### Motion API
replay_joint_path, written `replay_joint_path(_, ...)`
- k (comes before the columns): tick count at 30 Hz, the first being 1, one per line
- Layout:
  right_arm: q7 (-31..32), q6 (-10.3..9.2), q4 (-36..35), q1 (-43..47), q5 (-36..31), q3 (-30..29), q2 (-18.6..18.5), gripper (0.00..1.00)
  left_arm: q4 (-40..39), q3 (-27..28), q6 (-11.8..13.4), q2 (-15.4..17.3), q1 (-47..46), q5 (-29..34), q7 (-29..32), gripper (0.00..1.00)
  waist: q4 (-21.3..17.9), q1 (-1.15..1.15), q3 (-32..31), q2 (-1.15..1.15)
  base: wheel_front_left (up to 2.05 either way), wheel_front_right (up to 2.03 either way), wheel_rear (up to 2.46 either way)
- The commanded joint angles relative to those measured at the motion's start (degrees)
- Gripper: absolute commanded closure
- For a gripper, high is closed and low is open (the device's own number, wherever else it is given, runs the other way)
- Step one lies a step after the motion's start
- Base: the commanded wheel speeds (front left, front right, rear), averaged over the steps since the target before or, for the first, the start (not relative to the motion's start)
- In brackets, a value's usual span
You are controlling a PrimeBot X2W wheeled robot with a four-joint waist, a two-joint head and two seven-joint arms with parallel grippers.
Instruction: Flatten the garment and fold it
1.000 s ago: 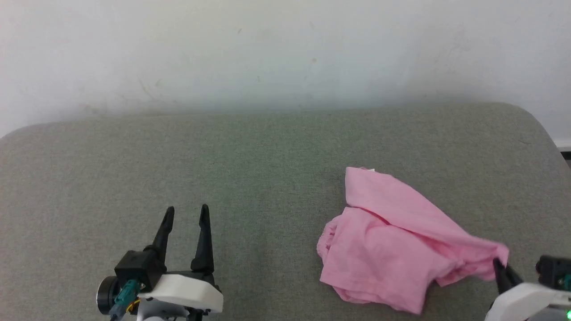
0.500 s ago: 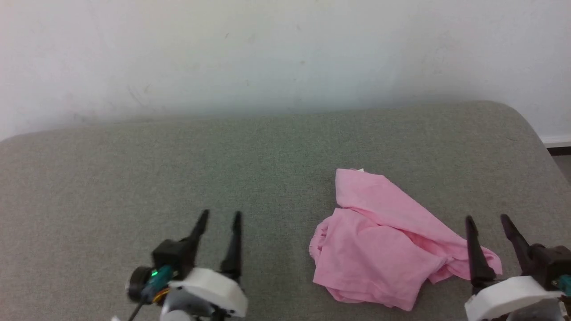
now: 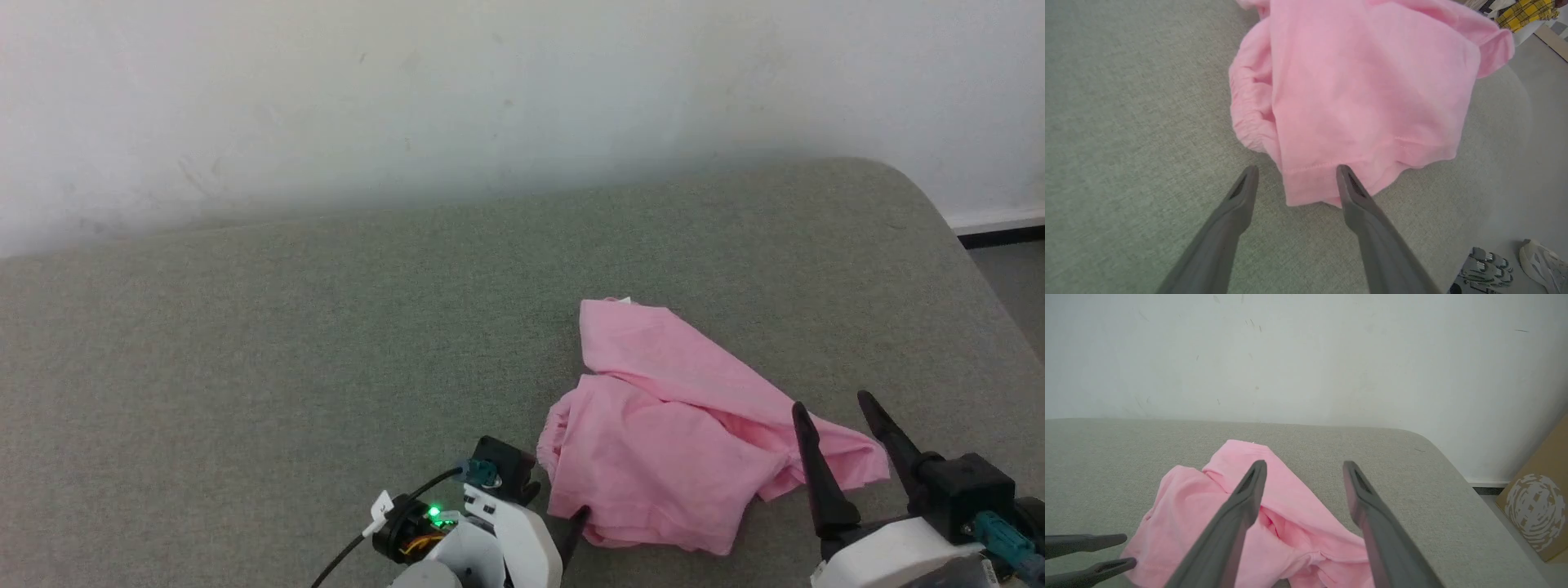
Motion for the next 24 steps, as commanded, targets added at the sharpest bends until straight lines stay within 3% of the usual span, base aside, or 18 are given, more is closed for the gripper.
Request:
replay_joint_path(1, 0.11, -0.04, -0.29, 0.6, 0.35, 0.1, 0.17, 0.0, 1.17, -0.91, -0.43, 0.03, -1.52, -0.88, 1.4, 0.0, -0.66, 0.0, 0.66, 0.0, 0.0, 0.0, 0.0)
replay_joint_path(2, 0.12, -0.04, -0.2, 0.59, 0.43, 0.17, 0.17, 0.0, 1.66, -1.38, -0.52, 0.02, -1.94, -1.36, 1.76, 0.0, -0.81, 0.0, 0.76, 0.0, 0.0, 0.0, 0.0)
replay_joint_path(3, 0.2, -0.04, -0.06, 0.63, 0.67, 0.23, 0.17, 0.0, 2.03, -1.9, -0.6, 0.02, -2.26, -1.8, 1.99, 0.35, -0.95, 0.0, 0.8, 0.0, 0.0, 0.0, 0.0)
replay_joint_path(4, 0.19, -0.04, -0.02, 0.64, 0.77, 0.3, 0.17, 0.0, 2.16, -2.24, -0.66, 0.01, -2.46, -2.32, 1.93, 1.0, -1.03, 0.0, 0.84, 0.0, 0.0, 0.0, 0.0)
replay_joint_path(9, 0.2, -0.04, 0.09, 0.87, 1.03, -0.66, 0.17, 0.0, 0.44, -2.45, -0.75, 0.94, -2.71, -3.48, 1.02, 1.0, -0.65, 0.0, 0.48, 0.0, 0.0, 0.0, 0.0)
replay_joint_path(13, 0.16, -0.04, -0.38, 1.48, 1.13, -2.93, 0.17, 0.0, -4.4, -0.76, 1.23, 3.64, -2.06, -2.7, -0.25, 1.0, 0.69, 0.0, -0.27, 0.0, 0.0, 0.0, 0.0)
replay_joint_path(20, 0.57, -0.04, -1.43, 2.56, 1.49, -3.68, 0.17, 0.0, -18.06, 8.54, 9.98, 13.48, 5.21, -2.38, 1.43, 1.0, 3.14, 0.0, -1.55, 0.0, 0.0, 0.0, 0.0)
replay_joint_path(24, 0.55, -0.04, -1.48, 3.05, 1.99, -3.18, 0.17, 0.0, -21.7, 15.14, 15.4, 16.63, 13.84, -5.65, 4.12, 1.0, 4.27, 0.0, -1.86, 0.0, 0.0, 0.0, 0.0)
